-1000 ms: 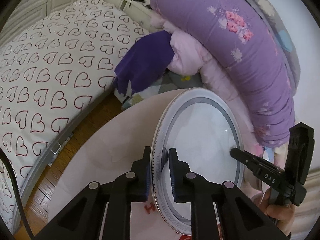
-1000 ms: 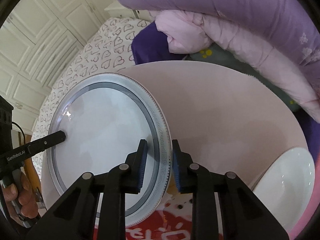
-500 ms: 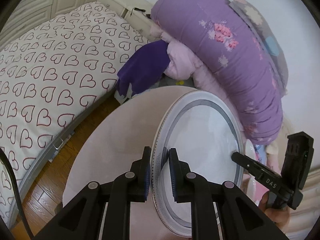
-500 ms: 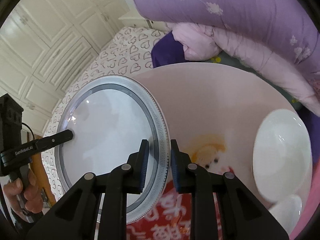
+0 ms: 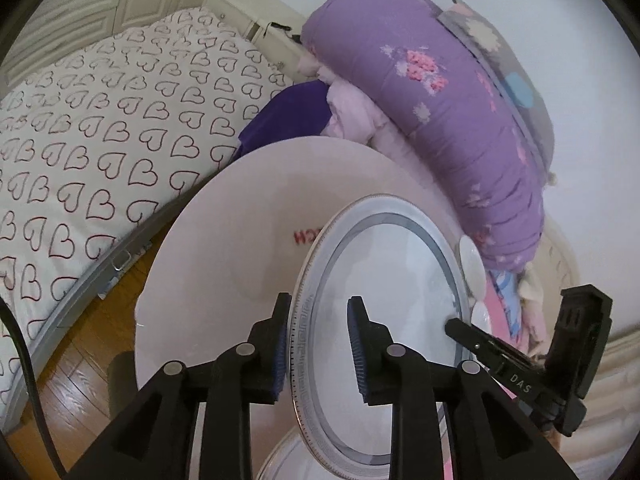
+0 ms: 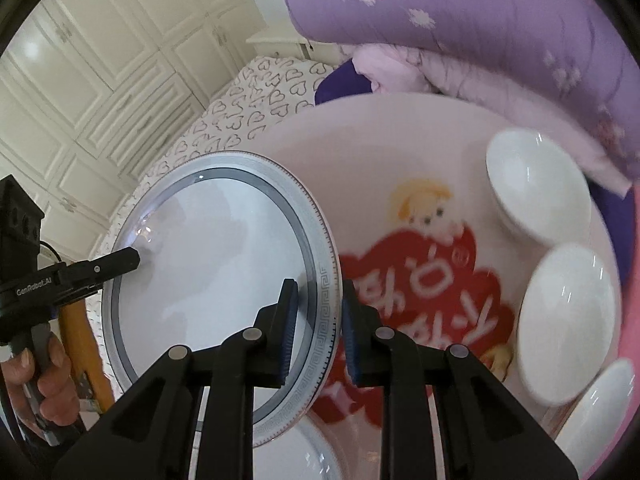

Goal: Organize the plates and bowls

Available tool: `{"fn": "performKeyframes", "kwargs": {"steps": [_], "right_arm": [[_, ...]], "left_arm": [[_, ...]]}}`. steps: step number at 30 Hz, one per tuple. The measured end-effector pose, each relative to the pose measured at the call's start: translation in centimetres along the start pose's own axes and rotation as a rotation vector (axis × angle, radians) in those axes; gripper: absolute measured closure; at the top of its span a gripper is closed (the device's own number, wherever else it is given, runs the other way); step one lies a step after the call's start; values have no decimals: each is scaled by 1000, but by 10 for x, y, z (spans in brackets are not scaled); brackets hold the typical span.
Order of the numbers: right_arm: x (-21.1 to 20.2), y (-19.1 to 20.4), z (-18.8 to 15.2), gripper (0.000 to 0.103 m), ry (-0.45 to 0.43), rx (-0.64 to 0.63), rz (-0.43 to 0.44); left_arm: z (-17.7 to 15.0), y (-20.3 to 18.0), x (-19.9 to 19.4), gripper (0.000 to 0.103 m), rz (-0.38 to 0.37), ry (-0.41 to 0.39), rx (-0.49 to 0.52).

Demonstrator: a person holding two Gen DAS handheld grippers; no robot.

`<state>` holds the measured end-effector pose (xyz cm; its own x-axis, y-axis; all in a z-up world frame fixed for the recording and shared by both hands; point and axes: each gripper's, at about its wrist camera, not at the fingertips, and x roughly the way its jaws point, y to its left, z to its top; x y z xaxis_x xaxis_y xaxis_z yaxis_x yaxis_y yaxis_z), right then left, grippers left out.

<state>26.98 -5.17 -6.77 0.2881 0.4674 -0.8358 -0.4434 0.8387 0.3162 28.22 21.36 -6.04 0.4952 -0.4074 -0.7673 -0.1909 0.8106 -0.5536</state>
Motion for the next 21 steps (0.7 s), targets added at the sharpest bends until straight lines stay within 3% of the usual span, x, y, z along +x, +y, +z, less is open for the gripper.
{"fn": "performKeyframes", "kwargs": {"steps": [11, 21], "right_arm": [[-24, 2, -78, 82, -1, 4, 17], [-33, -1, -133, 82, 4, -2, -15]], "left_arm": [[-76, -13, -40, 81, 28, -1, 24], [-127, -23, -39, 81, 63, 30, 32]]}}
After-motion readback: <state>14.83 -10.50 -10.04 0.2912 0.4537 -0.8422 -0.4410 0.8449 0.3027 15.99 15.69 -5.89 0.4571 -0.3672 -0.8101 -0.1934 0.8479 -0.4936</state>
